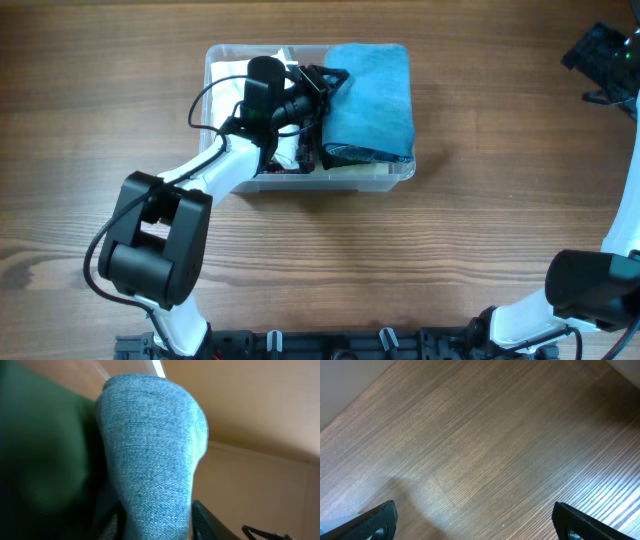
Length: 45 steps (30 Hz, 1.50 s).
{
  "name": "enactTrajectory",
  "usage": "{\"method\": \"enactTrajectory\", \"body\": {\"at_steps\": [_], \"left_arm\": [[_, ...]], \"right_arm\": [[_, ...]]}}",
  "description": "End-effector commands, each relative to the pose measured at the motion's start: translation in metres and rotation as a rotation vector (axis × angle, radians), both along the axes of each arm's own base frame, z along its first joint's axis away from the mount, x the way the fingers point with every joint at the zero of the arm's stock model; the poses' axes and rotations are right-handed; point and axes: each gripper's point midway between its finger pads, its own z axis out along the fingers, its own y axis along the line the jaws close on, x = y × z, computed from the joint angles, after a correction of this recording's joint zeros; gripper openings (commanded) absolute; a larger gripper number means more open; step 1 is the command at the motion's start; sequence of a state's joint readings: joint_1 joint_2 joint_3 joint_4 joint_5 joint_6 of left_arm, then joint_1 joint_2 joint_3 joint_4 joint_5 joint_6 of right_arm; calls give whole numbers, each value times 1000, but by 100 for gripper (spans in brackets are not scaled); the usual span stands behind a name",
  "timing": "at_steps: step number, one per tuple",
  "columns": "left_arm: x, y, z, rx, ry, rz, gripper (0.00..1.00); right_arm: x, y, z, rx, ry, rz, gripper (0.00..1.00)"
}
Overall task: Pack container
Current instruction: 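Lower the denim cloth onto the green cloth and release it, then press and tuck the denim cloth flat into the box with the left gripper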
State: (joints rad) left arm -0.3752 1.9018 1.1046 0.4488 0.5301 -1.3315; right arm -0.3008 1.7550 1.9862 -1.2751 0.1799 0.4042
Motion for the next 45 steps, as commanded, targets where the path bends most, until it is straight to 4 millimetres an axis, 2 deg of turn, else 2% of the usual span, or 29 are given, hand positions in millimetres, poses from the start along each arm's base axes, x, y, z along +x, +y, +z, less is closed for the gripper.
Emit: {"method": "enactTrajectory", "body": {"at_steps": [1, 9, 16, 25, 29, 32, 34, 38, 42, 43, 45], "left_arm": [[-5, -13, 22, -35, -84, -67, 47], [-8, -14, 31, -35, -125, -96, 59], [-10, -11, 35, 21, -205, -127, 64], [-7, 28, 9, 216, -213, -129, 67], [-3, 56, -1, 357, -246, -110, 69], [-1, 67, 5, 437, -320, -118, 70], [-1, 69, 16, 488, -402, -134, 73], [-7, 63, 42, 564, -552, -165, 77], [-20, 43, 59, 609, -670, -218, 76], [-22, 39, 60, 612, -677, -225, 75], [-30, 23, 61, 624, -722, -270, 63]], "right_arm": [[3, 1, -3, 12, -1, -9, 100], [3, 1, -3, 12, -1, -9, 100], [3, 1, -3, 12, -1, -9, 100], [3, 1, -3, 12, -1, -9, 100], [3, 1, -3, 12, -1, -9, 100], [3, 1, -3, 12, -1, -9, 100], [3, 1, -3, 12, -1, -9, 100], [3, 1, -3, 12, -1, -9, 100], [3, 1, -3, 12, -1, -9, 100], [3, 1, -3, 12, -1, -9, 100], [3, 1, -3, 12, -1, -9, 100]]}}
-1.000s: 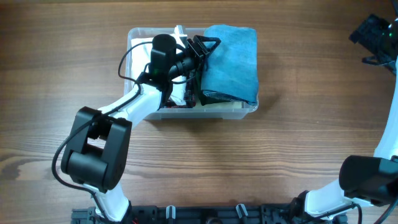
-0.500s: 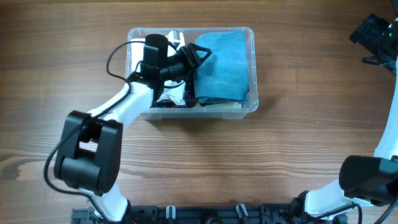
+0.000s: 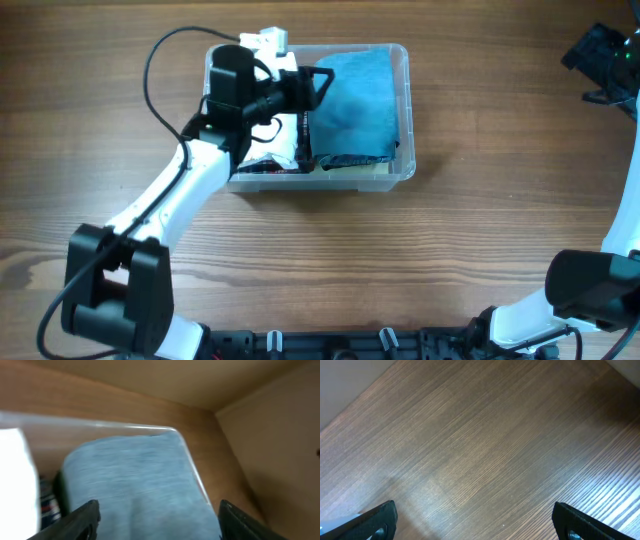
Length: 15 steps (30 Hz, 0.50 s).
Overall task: Pack container
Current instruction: 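Press and tuck the denim cloth flat into the box with the left gripper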
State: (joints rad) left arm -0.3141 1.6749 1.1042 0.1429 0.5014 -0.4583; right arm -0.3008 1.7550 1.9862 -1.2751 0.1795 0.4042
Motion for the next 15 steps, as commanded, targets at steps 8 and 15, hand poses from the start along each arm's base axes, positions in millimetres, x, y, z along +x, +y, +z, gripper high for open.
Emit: {"method": "enactTrajectory", "body": {"at_steps": [8, 15], "left_arm": [[-50, -68, -22, 273, -118, -156, 18], [-70, -90, -75, 421, -45, -161, 11]], "right_arm": [[3, 1, -3, 12, -1, -9, 100], [3, 1, -3, 12, -1, -9, 100]]}}
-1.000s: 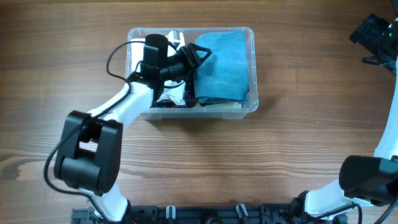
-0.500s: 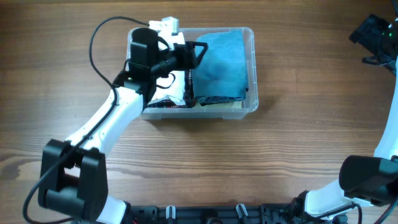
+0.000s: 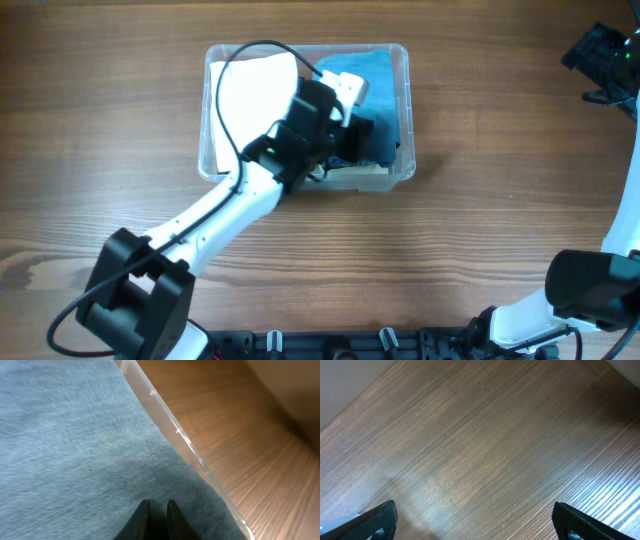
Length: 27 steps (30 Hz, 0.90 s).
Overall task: Pack container
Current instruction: 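Press and tuck the denim cloth flat into the box with the left gripper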
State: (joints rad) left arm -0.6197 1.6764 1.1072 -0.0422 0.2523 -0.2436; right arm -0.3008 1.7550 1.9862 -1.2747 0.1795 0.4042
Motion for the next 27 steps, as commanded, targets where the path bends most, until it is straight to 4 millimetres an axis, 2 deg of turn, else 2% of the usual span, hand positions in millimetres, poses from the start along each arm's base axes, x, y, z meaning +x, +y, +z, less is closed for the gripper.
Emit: {"method": "enactTrajectory", "body": {"at_steps": [1, 4, 7, 14, 16, 18, 24, 27], "left_arm": [[1, -8, -40, 123, -7, 23, 11], [-2, -13, -71, 167, 29, 16, 11], [0, -16, -88, 177, 42, 11, 12], [10, -13, -82, 178, 8, 45, 12], [13, -12, -72, 186, -33, 40, 12], [18, -11, -53, 183, -80, 51, 13], [34, 2, 29, 206, -296, 105, 13], [42, 14, 50, 271, -409, 133, 13]], "right_arm": [[3, 1, -3, 12, 0, -9, 100], [3, 1, -3, 12, 0, -9, 100], [3, 1, -3, 12, 0, -9, 100], [3, 1, -3, 12, 0, -9, 100], [3, 1, -3, 12, 0, -9, 100], [3, 1, -3, 12, 0, -9, 100], [3, 1, -3, 12, 0, -9, 100], [3, 1, -3, 12, 0, -9, 100]]}}
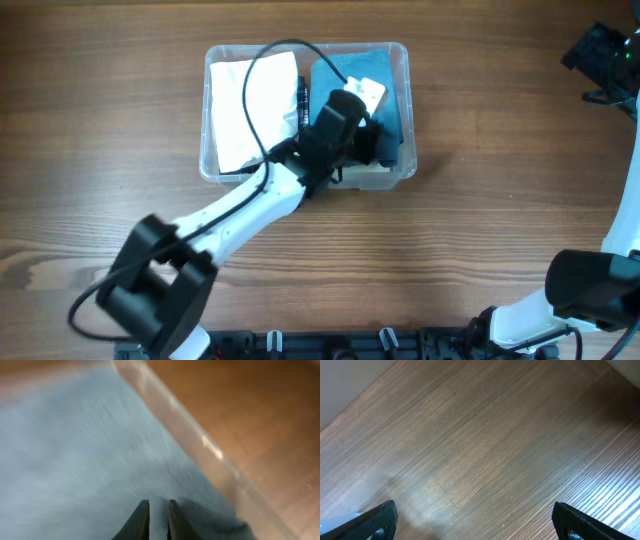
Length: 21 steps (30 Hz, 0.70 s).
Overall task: Pack container
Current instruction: 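Press and tuck the denim cloth flat into the box with the left gripper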
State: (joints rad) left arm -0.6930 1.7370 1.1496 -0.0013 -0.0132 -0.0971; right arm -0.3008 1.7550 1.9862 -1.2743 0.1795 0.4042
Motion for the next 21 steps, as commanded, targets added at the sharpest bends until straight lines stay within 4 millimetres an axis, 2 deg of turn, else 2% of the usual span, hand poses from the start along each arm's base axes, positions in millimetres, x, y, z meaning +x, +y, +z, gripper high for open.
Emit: {"method": "enactTrajectory", "body": {"at_steps": [1, 7, 11, 14, 21], "left_arm": [[23, 22, 57, 108, -241, 60, 13], [42, 30, 43, 166, -276, 64, 13], [59, 34, 25, 168, -276, 89, 11], [67, 35, 9, 174, -267, 97, 9], [68, 32, -39, 224, -191, 72, 8]], "right_arm": [[3, 1, -4, 12, 0, -9, 100], [3, 1, -4, 12, 0, -9, 100], [3, 1, -4, 12, 0, -9, 100], [3, 1, -4, 12, 0, -9, 100], [3, 1, -4, 12, 0, -9, 100]]}}
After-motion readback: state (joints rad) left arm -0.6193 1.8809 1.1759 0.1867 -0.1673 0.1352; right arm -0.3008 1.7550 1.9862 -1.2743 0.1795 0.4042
